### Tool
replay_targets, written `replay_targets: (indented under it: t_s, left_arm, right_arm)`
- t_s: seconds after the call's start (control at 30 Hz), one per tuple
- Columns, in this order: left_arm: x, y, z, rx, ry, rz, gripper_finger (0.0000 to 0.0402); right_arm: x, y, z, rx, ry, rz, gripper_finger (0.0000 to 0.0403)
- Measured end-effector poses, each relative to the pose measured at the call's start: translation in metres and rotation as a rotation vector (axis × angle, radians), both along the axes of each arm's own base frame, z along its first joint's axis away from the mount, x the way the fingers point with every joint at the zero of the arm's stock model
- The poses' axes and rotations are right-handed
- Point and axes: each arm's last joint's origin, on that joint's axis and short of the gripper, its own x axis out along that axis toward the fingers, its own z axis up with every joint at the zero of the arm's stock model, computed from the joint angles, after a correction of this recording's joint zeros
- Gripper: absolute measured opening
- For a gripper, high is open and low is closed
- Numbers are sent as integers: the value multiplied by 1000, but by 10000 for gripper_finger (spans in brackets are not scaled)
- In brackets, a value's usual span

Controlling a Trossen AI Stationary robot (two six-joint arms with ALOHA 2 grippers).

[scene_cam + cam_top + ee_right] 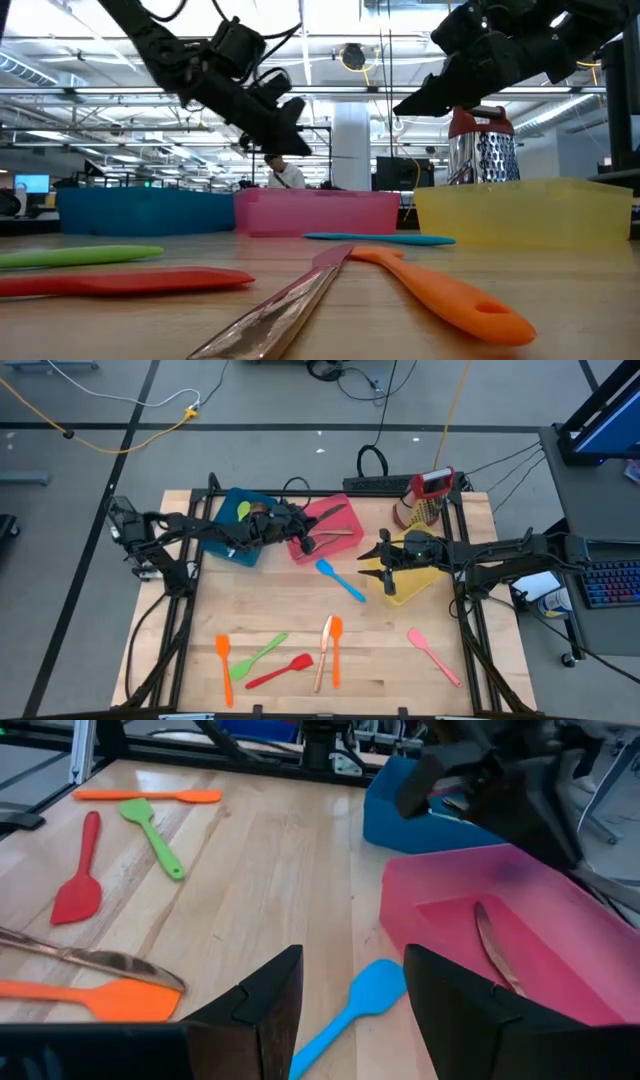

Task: Pick & Place Kitchen Items
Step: Put the black knife into the pink bin

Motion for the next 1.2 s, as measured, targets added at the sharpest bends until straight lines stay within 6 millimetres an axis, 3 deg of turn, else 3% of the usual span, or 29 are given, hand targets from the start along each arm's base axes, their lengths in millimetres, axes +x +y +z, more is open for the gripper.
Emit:
replay_targets:
  t_s: [0.3,0.7,1.2]
  left_arm:
    - [29,22,-25,-29,96,29,33]
    - [26,47,-71,-89,213,109,40]
    - [25,48,-76,-113,233,64,51]
  right_arm:
    - [1,0,2,2,-19,-1,169]
    - [1,0,2,1,-22,-1,169]
    - [1,0,2,1,-22,-4,169]
